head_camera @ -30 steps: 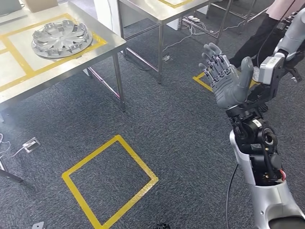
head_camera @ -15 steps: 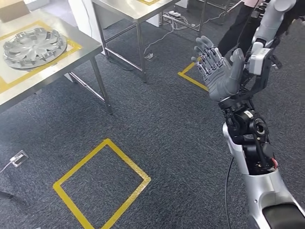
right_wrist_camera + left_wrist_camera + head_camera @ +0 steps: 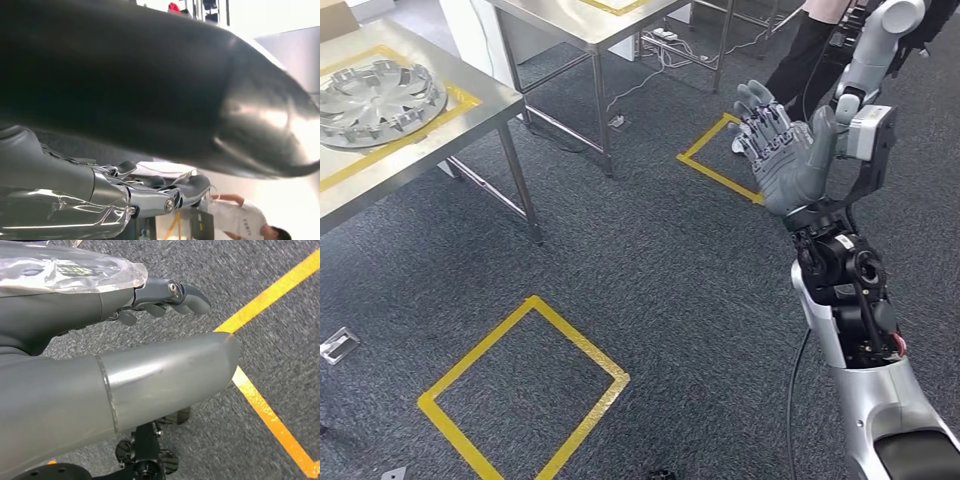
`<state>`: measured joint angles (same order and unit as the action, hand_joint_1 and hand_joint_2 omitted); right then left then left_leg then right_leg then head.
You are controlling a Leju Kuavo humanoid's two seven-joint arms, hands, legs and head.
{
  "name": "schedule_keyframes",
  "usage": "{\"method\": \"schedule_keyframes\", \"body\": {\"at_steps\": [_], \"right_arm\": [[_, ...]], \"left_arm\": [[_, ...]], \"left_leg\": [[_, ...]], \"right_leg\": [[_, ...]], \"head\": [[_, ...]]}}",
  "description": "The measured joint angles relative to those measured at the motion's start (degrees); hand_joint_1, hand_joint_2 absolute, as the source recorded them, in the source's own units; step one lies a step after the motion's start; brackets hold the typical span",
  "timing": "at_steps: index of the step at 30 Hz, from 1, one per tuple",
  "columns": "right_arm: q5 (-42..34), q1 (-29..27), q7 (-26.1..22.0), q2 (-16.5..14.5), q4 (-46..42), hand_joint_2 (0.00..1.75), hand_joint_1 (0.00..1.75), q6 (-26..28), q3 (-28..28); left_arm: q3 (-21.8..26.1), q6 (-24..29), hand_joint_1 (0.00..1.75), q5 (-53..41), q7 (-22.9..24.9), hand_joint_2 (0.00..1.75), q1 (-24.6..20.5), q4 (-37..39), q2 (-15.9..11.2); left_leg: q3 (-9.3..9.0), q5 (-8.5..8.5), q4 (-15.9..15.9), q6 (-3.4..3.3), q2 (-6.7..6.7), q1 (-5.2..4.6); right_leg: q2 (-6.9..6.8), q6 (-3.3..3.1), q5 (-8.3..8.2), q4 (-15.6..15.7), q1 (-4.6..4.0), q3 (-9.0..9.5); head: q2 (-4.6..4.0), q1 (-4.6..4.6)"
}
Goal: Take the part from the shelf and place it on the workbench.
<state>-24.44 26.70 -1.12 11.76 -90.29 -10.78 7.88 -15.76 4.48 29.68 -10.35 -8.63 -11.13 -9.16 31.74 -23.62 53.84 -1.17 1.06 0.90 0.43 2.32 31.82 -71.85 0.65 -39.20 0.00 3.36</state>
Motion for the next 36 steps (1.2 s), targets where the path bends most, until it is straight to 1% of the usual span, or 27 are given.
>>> {"method": "schedule_keyframes", "body": {"at_steps": [1, 2, 3, 4, 5, 8, 9, 11, 13, 14, 15, 16, 18, 19, 20, 21, 23, 25, 26, 28, 29, 30, 31, 32, 34, 35, 36], "right_arm": [[0.07, 0.0, -0.28, 0.0, 0.18, 0.0, 0.0, -0.12, 0.01], [0.14, 0.05, -0.51, 0.0, 0.34, 0.0, 0.0, -0.25, 0.02], [0.14, 0.14, -0.69, 0.0, 0.49, 0.0, 0.0, -0.38, 0.02], [0.15, 0.24, -0.79, 0.0, 0.63, 0.0, 0.0, -0.46, 0.04], [0.15, 0.29, -0.86, 0.0, 0.77, 0.0, 0.0, -0.49, 0.07], [0.16, 0.21, -1.0, -0.01, 1.13, 0.0, 0.0, -0.5, 0.1], [0.16, 0.25, -1.04, -0.02, 1.19, 0.0, 0.0, -0.51, 0.11], [0.19, 0.35, -1.05, -0.04, 1.26, 0.0, 0.0, -0.52, 0.11], [0.26, 0.23, -0.82, -0.09, 1.4, 0.0, 0.0, -0.6, 0.1], [0.35, 0.09, -0.66, -0.15, 1.48, 0.0, 0.0, -0.65, 0.1], [0.49, -0.01, -0.52, -0.22, 1.53, 0.0, 0.0, -0.71, 0.1], [0.64, -0.07, -0.43, -0.28, 1.56, 0.0, 0.0, -0.76, 0.1], [0.84, -0.06, -0.39, -0.33, 1.57, 0.0, 0.0, -0.84, 0.1], [0.86, -0.03, -0.36, -0.34, 1.56, 0.0, 0.0, -0.87, 0.09], [0.86, 0.0, -0.32, -0.35, 1.56, 0.0, 0.0, -0.91, 0.07], [0.87, 0.01, -0.26, -0.36, 1.55, 0.0, 0.0, -0.96, 0.06], [0.88, -0.01, -0.14, -0.37, 1.54, 0.0, 0.0, -1.06, -0.01], [0.88, 0.04, -0.08, -0.37, 1.53, 0.0, 0.0, -1.09, -0.1], [0.88, 0.07, -0.06, -0.37, 1.53, 0.0, 0.0, -1.09, -0.14], [0.88, -0.01, 0.01, -0.37, 1.56, 0.0, 0.0, -1.09, -0.14], [0.88, -0.13, 0.04, -0.37, 1.58, 0.0, 0.0, -1.09, -0.14], [0.88, -0.24, 0.06, -0.37, 1.62, 0.0, 0.0, -1.09, -0.14], [0.88, -0.3, 0.07, -0.37, 1.64, 0.0, 0.0, -1.09, -0.15], [0.9, -0.31, 0.08, -0.37, 1.67, 0.0, 0.0, -1.1, -0.15], [1.02, -0.12, 0.12, -0.37, 1.68, 0.0, 0.0, -1.14, -0.2], [1.07, 0.05, 0.17, -0.37, 1.68, 0.0, 0.0, -1.18, -0.22], [1.11, 0.2, 0.24, -0.37, 1.68, 0.0, 0.0, -1.22, -0.27]], "left_arm": [[0.0, -0.03, 0.0, 0.0, 0.02, 0.0, -0.01, 0.0, 0.03], [0.0, -0.04, 0.0, 0.0, 0.05, 0.0, -0.02, 0.0, 0.05], [0.0, -0.04, 0.0, 0.0, 0.08, 0.0, -0.04, -0.01, 0.08], [0.0, -0.04, 0.0, -0.01, 0.1, 0.0, -0.06, -0.01, 0.1], [0.0, -0.04, 0.0, -0.01, 0.13, 0.0, -0.07, -0.01, 0.11], [0.0, -0.04, 0.0, -0.02, 0.26, 0.0, -0.08, 0.0, 0.1], [0.0, -0.04, 0.0, -0.03, 0.28, 0.0, -0.13, 0.0, 0.12], [0.0, -0.04, 0.0, -0.04, 0.33, 0.0, -0.26, 0.0, 0.14], [0.0, -0.04, 0.0, -0.04, 0.46, 0.0, -0.21, 0.0, 0.14], [0.0, -0.04, 0.0, -0.04, 0.54, 0.0, -0.12, 0.0, 0.14], [0.0, -0.04, 0.0, -0.04, 0.59, 0.0, -0.05, 0.0, 0.15], [0.0, -0.04, 0.0, -0.04, 0.62, 0.0, -0.04, 0.0, 0.15], [0.0, -0.04, 0.0, -0.04, 0.65, 0.0, -0.13, 0.0, 0.09], [0.0, -0.04, 0.0, -0.05, 0.64, 0.0, -0.2, 0.0, 0.07], [0.0, -0.04, 0.0, -0.05, 0.65, 0.0, -0.23, 0.0, 0.05], [0.0, -0.04, 0.0, -0.06, 0.66, 0.0, -0.25, 0.0, 0.04], [0.0, -0.04, 0.0, -0.07, 0.67, 0.0, -0.3, 0.0, 0.09], [0.0, -0.04, 0.0, -0.07, 0.67, 0.0, -0.43, -0.01, 0.12], [0.0, -0.04, 0.0, -0.07, 0.67, 0.0, -0.46, -0.01, 0.13], [0.0, -0.04, 0.0, -0.09, 0.67, 0.0, -0.4, 0.0, 0.15], [0.0, -0.04, 0.0, -0.1, 0.67, 0.0, -0.34, 0.0, 0.17], [0.0, -0.04, 0.0, -0.11, 0.67, 0.0, -0.31, 0.0, 0.19], [0.0, -0.05, 0.0, -0.11, 0.67, 0.0, -0.31, 0.0, 0.21], [0.0, -0.06, 0.0, -0.14, 0.67, 0.0, -0.33, 0.0, 0.23], [0.0, -0.14, 0.0, -0.21, 0.67, 0.0, -0.39, 0.0, 0.29], [0.0, -0.18, 0.0, -0.25, 0.67, 0.0, -0.4, 0.0, 0.31], [0.0, -0.21, 0.0, -0.28, 0.68, 0.0, -0.4, 0.0, 0.32]], "left_leg": [[-0.14, -0.1, 0.02, 0.12, 0.27, 0.03], [-0.33, -0.24, 0.04, 0.29, 0.51, 0.02], [-0.48, -0.38, 0.07, 0.51, 0.74, -0.09], [-0.51, -0.48, 0.12, 0.75, 0.96, -0.23], [-0.46, -0.51, 0.17, 0.98, 1.25, -0.38], [-0.32, -0.69, 0.35, 1.71, 2.19, -0.48], [-0.05, -1.38, 1.17, 1.99, 1.92, -0.42], [2.37, -4.57, 6.65, 2.41, 0.53, -0.3], [6.63, -8.14, 15.26, 2.53, -0.53, -0.33], [8.14, -8.71, 17.96, 2.53, -0.69, -0.34], [8.66, -8.22, 18.55, 2.47, -0.74, -0.35], [7.81, -6.49, 16.36, 2.36, -0.8, -0.34], [3.77, -2.26, 7.61, 2.05, -1.85, -0.23], [1.93, -0.76, 3.66, 1.91, -2.41, -0.21], [0.89, -0.16, 1.43, 1.79, -2.81, -0.19], [0.53, -0.18, 0.63, 1.67, -2.92, -0.24], [0.47, -0.05, 0.53, 1.2, -2.06, -0.29], [0.31, 0.09, 0.28, 0.6, -1.32, -0.16], [0.25, 0.13, 0.18, 0.37, -0.93, -0.07], [0.25, 0.05, 0.19, 0.14, -0.18, -0.15], [0.25, 0.02, 0.2, 0.11, 0.23, -0.18], [0.21, -0.03, 0.21, 0.1, 0.65, -0.2], [0.11, -0.09, 0.22, 0.12, 1.08, -0.22], [-0.06, -0.19, 0.22, 0.2, 1.49, -0.24], [-0.4, -0.44, 0.26, 0.5, 2.25, -0.42], [-0.46, -0.53, 0.28, 0.7, 2.59, -0.56], [-0.47, -0.6, 0.3, 0.89, 3.02, -0.68]], "right_leg": [[-0.24, 0.02, -1.97, 3.05, 0.1, 1.4], [-0.82, -0.03, -4.39, 7.61, 0.14, 3.54], [-1.72, -0.15, -6.09, 11.94, -0.02, 5.58], [-2.44, -0.46, -7.11, 15.28, -0.2, 7.21], [-2.94, -0.81, -7.4, 17.06, -0.41, 8.0], [-2.16, -1.94, -7.44, 17.8, -0.54, 8.16], [-1.8, -2.27, -7.59, 17.96, -0.44, 8.22], [-1.18, -2.85, -7.86, 18.23, -0.27, 8.31], [-0.4, -3.1, -7.93, 18.23, -0.31, 8.16], [0.06, -3.13, -7.95, 18.22, -0.32, 8.12], [0.52, -3.15, -7.96, 18.21, -0.33, 8.12], [1.04, -3.15, -7.96, 18.19, -0.32, 8.16], [1.97, -3.02, -7.92, 18.09, -0.34, 8.23], [2.46, -2.86, -7.89, 17.99, -0.41, 8.16], [2.86, -2.66, -7.88, 17.92, -0.47, 8.05], [3.22, -2.41, -7.9, 17.89, -0.53, 7.93], [3.73, -1.78, -7.88, 17.86, -0.48, 7.77], [2.62, -1.11, -6.41, 15.81, -0.46, 6.84], [1.67, -0.82, -4.7, 12.87, -0.44, 5.52], [0.31, -0.36, -0.6, 4.11, -0.33, 1.52], [0.12, -0.24, 0.58, 0.54, -0.24, -0.1], [0.04, -0.22, 0.6, -0.91, -0.19, -0.75], [-0.08, -0.3, -0.61, 0.32, -0.16, -0.12], [-0.44, -0.48, -2.7, 3.95, -0.18, 1.68], [-2.4, -1.1, -6.29, 13.09, -0.61, 6.12], [-3.26, -1.45, -7.07, 16.08, -0.87, 7.49], [-3.7, -1.75, -7.15, 17.5, -1.14, 8.02]], "head": [[0.0, 0.28], [0.0, 0.55], [0.0, 0.79], [0.0, 0.97], [0.0, 1.01], [0.0, 0.7], [0.0, 0.53], [0.0, -0.03], [0.0, -0.76], [0.0, -1.06], [0.0, -1.32], [0.0, -1.56], [0.0, -1.89], [0.0, -1.98], [0.0, -1.96], [0.0, -1.89], [0.0, -1.73], [0.0, -1.44], [0.0, -1.13], [0.0, -0.4], [0.0, -0.16], [0.0, 0.08], [0.0, 0.36], [0.0, 0.65], [0.0, 1.17], [0.0, 1.31], [0.0, 1.33]]}}
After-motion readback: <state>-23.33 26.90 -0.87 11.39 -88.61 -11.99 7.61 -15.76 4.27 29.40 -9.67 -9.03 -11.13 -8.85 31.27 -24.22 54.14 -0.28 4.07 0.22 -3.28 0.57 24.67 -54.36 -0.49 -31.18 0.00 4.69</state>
